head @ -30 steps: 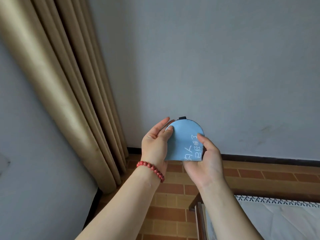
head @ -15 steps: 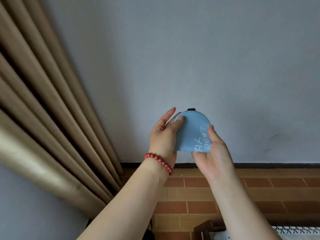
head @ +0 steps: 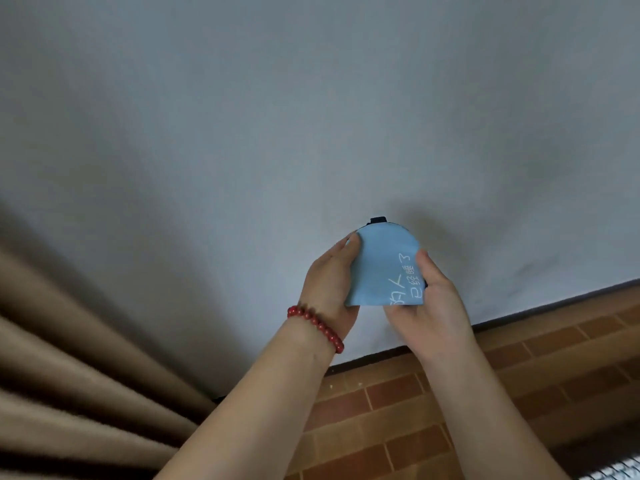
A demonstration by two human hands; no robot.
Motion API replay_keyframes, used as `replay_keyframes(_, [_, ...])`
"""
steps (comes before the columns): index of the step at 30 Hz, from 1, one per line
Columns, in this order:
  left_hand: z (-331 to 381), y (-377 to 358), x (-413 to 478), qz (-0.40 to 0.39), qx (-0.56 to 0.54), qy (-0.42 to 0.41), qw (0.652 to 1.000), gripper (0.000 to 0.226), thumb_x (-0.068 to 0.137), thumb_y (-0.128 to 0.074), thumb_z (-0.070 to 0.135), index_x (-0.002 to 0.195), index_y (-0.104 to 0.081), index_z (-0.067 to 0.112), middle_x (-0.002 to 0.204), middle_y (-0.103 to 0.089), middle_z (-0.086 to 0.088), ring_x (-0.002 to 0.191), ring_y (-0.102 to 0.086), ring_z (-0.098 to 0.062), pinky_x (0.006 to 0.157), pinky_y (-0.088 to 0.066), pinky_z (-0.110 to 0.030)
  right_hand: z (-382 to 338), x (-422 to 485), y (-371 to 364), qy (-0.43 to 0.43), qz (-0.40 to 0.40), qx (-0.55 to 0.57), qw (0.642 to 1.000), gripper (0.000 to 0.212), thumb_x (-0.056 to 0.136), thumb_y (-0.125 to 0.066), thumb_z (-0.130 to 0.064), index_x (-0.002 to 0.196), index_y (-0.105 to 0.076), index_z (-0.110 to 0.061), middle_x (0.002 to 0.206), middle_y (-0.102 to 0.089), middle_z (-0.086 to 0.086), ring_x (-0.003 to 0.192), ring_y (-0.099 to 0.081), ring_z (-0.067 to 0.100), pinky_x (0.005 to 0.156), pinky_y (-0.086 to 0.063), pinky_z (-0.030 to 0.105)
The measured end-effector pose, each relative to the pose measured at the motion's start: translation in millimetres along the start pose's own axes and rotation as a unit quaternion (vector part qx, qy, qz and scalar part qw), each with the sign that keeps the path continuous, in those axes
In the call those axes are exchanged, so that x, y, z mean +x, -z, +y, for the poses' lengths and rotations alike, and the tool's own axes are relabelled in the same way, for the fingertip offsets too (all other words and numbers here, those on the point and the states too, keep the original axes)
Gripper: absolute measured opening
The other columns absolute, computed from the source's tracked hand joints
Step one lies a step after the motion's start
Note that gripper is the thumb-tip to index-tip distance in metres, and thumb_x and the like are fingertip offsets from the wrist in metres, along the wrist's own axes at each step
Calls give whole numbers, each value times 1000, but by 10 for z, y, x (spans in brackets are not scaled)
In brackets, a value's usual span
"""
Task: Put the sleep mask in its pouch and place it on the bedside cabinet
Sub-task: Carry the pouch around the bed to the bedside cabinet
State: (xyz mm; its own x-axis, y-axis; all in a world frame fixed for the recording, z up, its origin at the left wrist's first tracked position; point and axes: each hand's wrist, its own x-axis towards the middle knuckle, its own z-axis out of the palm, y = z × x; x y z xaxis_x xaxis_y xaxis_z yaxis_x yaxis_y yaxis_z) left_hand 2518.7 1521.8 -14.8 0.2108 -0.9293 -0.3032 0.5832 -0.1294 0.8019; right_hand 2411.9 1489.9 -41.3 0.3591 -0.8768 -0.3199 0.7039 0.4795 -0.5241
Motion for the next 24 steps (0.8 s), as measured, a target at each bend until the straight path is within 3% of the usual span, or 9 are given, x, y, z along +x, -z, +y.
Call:
replay_keyframes(3, [-8,-62,311,-1,0,7,1000,33,97,-42,20,123,-60,12,126,-63,-11,117,-59,-27,96,-50,-40,-98,222,-9,14,32,12,999,31,97,-47,-30,108,-64,-7,96,-76,11,87,-73,22,78,-56,37])
replay_keyframes(9, [-78,-342,936,14,3,28,1000,31,95,-47,14,123,-59,8,126,-63,-14,110,-61,-28,84,-52,-35,-350,682,134,27,51,50,997,32,99,-43,-29,112,-60,-5,100,-73,14,90,-71,25,69,-62,36])
replay_keyframes(12, [-136,-571,1278,0,18,37,999,31,95,-47,14,123,-59,7,127,-62,-15,114,-59,-30,86,-51,-36,-601,929,245,42,46,60,996,34,100,-40,-29,113,-60,-4,96,-75,14,88,-72,25,71,-61,37])
replay_keyframes(15, [-221,-881,1646,-22,31,43,998,32,95,-47,14,123,-58,6,127,-61,-15,118,-57,-31,91,-51,-40,-943,1193,385,62,53,63,995,33,100,-40,-28,110,-61,-4,92,-77,13,84,-74,24,70,-61,38])
replay_keyframes(24, [-617,-2263,2554,-120,58,95,986,31,94,-48,13,123,-60,10,125,-63,-13,111,-61,-30,78,-55,-35,-2331,1738,968,153,81,94,980,28,97,-46,-27,102,-64,-6,87,-77,12,78,-75,23,66,-62,38])
